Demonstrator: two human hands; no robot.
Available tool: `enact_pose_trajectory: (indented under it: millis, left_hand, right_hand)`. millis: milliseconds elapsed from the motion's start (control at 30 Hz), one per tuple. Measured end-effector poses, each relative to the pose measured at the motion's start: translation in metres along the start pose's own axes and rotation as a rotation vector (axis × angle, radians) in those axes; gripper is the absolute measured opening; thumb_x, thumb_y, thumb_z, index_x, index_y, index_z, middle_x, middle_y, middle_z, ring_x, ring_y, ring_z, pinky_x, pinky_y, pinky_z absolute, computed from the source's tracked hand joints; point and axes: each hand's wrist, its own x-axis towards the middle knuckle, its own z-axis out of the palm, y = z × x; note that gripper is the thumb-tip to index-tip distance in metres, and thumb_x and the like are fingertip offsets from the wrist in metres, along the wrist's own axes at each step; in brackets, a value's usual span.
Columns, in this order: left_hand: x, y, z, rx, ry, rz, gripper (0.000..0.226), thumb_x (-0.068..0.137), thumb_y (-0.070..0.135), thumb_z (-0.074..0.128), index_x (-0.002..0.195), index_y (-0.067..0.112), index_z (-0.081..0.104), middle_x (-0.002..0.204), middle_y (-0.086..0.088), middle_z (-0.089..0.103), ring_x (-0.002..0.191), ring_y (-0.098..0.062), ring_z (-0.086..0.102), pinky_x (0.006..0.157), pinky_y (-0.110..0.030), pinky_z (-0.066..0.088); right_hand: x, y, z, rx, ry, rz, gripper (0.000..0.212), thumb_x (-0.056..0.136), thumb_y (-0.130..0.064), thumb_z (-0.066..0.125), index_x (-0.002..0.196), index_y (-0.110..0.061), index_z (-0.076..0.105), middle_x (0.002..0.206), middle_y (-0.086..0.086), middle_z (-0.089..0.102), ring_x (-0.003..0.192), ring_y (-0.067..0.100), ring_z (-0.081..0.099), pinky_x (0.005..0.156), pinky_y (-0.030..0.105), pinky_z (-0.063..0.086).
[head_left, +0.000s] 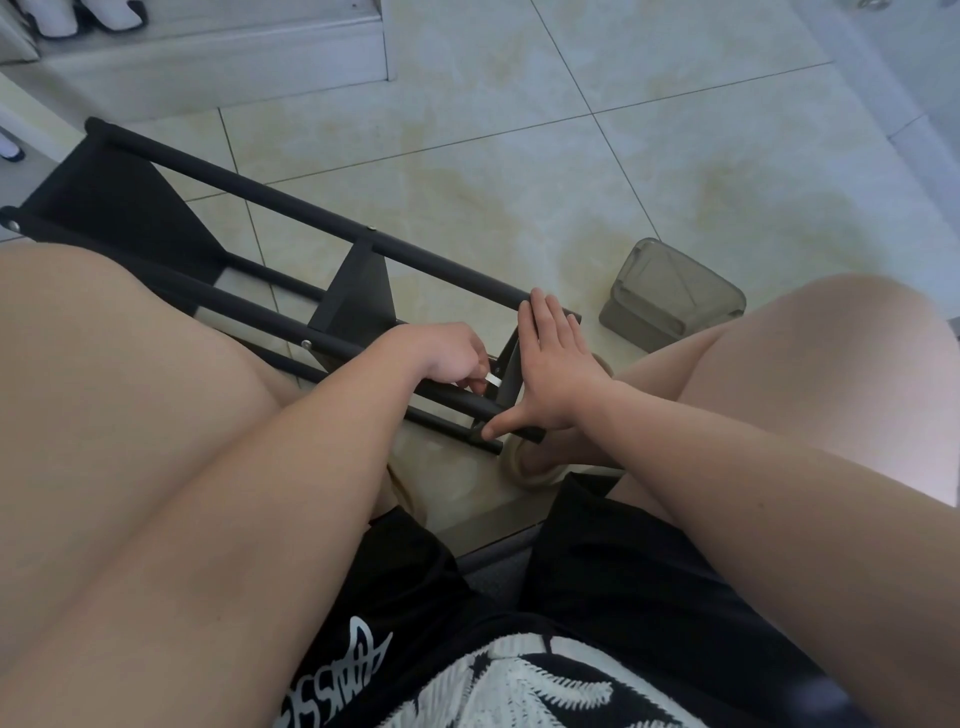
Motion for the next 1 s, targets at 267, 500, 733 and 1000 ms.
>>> enact_pose_trajectory:
  millis: [267, 500, 733, 1000]
  left_hand:
    - [-0.0022, 0.002, -0.0014, 0.121, -0.025, 0.008, 0.018, 0.098, 0.02, 0.056, 0.085, 0.029, 0.066, 0.091, 0.013, 0.064, 0.099, -0.018, 0.06, 0.095, -0.039, 0.046]
    - [-0.0053, 0.0055, -0.0007, 0.181, -0.044, 0.024, 0.013, 0.099, 0.017, 0.054, 0.1, 0.019, 0.067, 0.088, 0.009, 0.06, 0.087, -0.015, 0.055, 0.082, -0.032, 0.04]
    - [-0.007, 0.0067, -0.0012, 0.193, -0.036, 0.028, 0.018, 0.098, 0.017, 0.057, 0.11, 0.016, 0.071, 0.092, 0.008, 0.061, 0.096, -0.018, 0.056, 0.083, -0.031, 0.04]
    - [-0.0036, 0.0046, -0.0052, 0.11, 0.125, 0.013, 0.023, 0.089, 0.008, 0.066, 0.105, 0.019, 0.078, 0.09, 0.008, 0.066, 0.094, -0.018, 0.062, 0.088, -0.033, 0.048]
  right_hand:
    - [0.0024, 0.0024, 0.0031, 0.012, 0.012, -0.003, 0.165, 0.05, -0.095, 0.064, 0.155, -0.002, -0.022, 0.163, 0.016, -0.03, 0.151, 0.032, -0.028, 0.122, 0.045, -0.013]
    - [0.004, 0.0033, 0.005, 0.021, 0.022, 0.001, 0.167, 0.047, -0.096, 0.064, 0.156, -0.002, -0.022, 0.163, 0.015, -0.03, 0.151, 0.031, -0.028, 0.121, 0.043, -0.014]
    - [0.0032, 0.003, 0.0037, 0.015, 0.015, 0.0, 0.166, 0.049, -0.095, 0.066, 0.156, -0.002, -0.022, 0.163, 0.015, -0.03, 0.151, 0.031, -0.029, 0.121, 0.044, -0.014]
    - [0.0037, 0.0023, 0.004, 0.02, 0.018, 0.0, 0.167, 0.048, -0.096, 0.065, 0.156, -0.002, -0.021, 0.163, 0.015, -0.03, 0.151, 0.031, -0.028, 0.122, 0.044, -0.013]
